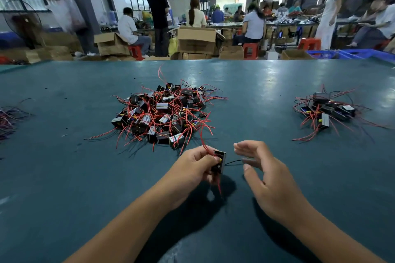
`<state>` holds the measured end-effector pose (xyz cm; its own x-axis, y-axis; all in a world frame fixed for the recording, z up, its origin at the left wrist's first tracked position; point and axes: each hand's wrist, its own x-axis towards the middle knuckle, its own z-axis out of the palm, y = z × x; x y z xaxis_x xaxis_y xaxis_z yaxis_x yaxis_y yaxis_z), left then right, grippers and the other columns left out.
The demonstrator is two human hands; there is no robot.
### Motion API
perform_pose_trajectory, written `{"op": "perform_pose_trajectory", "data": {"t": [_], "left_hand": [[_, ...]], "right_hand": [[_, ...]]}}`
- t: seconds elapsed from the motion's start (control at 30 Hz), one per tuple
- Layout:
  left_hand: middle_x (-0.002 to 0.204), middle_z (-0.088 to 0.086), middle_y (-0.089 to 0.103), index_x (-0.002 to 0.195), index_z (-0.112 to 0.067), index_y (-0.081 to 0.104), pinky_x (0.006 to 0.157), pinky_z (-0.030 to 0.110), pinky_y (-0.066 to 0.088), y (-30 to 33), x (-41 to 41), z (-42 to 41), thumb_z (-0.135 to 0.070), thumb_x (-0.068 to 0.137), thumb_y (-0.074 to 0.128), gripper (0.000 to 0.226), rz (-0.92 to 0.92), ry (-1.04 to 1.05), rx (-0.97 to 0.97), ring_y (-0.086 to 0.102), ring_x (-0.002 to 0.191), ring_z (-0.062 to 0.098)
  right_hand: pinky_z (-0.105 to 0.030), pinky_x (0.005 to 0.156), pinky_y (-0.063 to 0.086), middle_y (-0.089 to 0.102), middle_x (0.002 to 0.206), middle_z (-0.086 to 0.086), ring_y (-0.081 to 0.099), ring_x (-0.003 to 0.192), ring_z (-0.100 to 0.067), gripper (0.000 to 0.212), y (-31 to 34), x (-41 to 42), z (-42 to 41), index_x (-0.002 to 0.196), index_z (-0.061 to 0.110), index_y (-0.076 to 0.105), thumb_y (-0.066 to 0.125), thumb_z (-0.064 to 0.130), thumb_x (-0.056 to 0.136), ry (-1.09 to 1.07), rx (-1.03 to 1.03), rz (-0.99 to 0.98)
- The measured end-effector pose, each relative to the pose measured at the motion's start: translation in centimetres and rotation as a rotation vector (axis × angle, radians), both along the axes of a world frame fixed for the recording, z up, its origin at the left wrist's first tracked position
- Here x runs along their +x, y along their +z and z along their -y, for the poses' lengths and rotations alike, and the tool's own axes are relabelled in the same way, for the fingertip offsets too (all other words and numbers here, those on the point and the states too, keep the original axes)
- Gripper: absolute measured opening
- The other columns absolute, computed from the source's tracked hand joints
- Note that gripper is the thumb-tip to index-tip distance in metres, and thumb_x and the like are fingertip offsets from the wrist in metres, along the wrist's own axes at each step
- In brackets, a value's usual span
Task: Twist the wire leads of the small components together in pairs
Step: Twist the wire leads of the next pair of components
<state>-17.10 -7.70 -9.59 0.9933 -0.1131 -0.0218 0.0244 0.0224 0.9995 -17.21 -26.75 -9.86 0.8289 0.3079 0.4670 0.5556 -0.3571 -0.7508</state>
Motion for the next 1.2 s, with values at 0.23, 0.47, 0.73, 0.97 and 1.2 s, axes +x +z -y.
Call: {"op": "perform_pose_trajectory", "data": {"t": [0.23,0.47,0.73,0.97,1.2], "left_hand": [[0.074,0.013,0.057,0.095,0.010,0.062,0.055,0.023,0.036,-0.1,-0.2,0.0,-0.012,0.099,0.059,0.022,0.058,0.010,0.152,0.046,0.057,0.017],[0.058,-0.006,0.054,0.073,-0.014,0.062,0.049,0.017,0.037,0.2,-1.1,0.7,-0.012,0.098,0.061,0.025,0.106,-0.107,0.261,0.045,0.050,0.008],[0.066,0.003,0.058,0.094,0.006,0.067,0.052,0.015,0.041,0.2,-1.6,1.2,-0.012,0.097,0.062,0.018,-0.002,-0.219,0.251,0.049,0.052,0.008],[0.091,0.015,0.062,0.113,0.004,0.065,0.065,0.025,0.055,0.7,-1.6,0.7,-0.002,0.098,0.051,0.021,-0.176,-0.309,0.004,0.057,0.072,0.022],[0.094,0.015,0.071,0.106,-0.006,0.065,0.060,0.025,0.055,0.6,-1.5,0.4,-0.007,0.097,0.058,0.011,-0.173,-0.289,-0.028,0.067,0.070,0.021]], "right_hand": [[-0.009,0.081,0.045,0.066,0.104,0.016,0.060,0.102,0.002,0.027,-0.4,0.7,0.2,0.109,0.024,0.060,0.057,0.003,0.092,-0.097,-0.033,-0.035],[-0.021,0.071,0.050,0.068,0.093,0.018,0.065,0.088,-0.005,0.015,-0.4,0.4,-0.2,0.097,0.030,0.063,0.065,0.037,0.085,-0.030,0.027,-0.093],[-0.033,0.069,0.053,0.069,0.075,0.009,0.064,0.072,-0.009,0.012,-0.4,0.7,-0.1,0.077,0.022,0.066,0.072,0.019,0.087,-0.039,0.018,-0.119],[-0.033,0.067,0.048,0.071,0.076,-0.010,0.059,0.068,-0.013,0.009,-0.1,1.1,0.2,0.080,0.012,0.069,0.071,0.014,0.089,0.063,0.199,-0.322],[-0.026,0.071,0.052,0.072,0.079,-0.002,0.063,0.074,-0.012,0.008,0.2,0.9,0.0,0.082,0.018,0.072,0.070,0.014,0.090,0.080,0.162,-0.270]]}}
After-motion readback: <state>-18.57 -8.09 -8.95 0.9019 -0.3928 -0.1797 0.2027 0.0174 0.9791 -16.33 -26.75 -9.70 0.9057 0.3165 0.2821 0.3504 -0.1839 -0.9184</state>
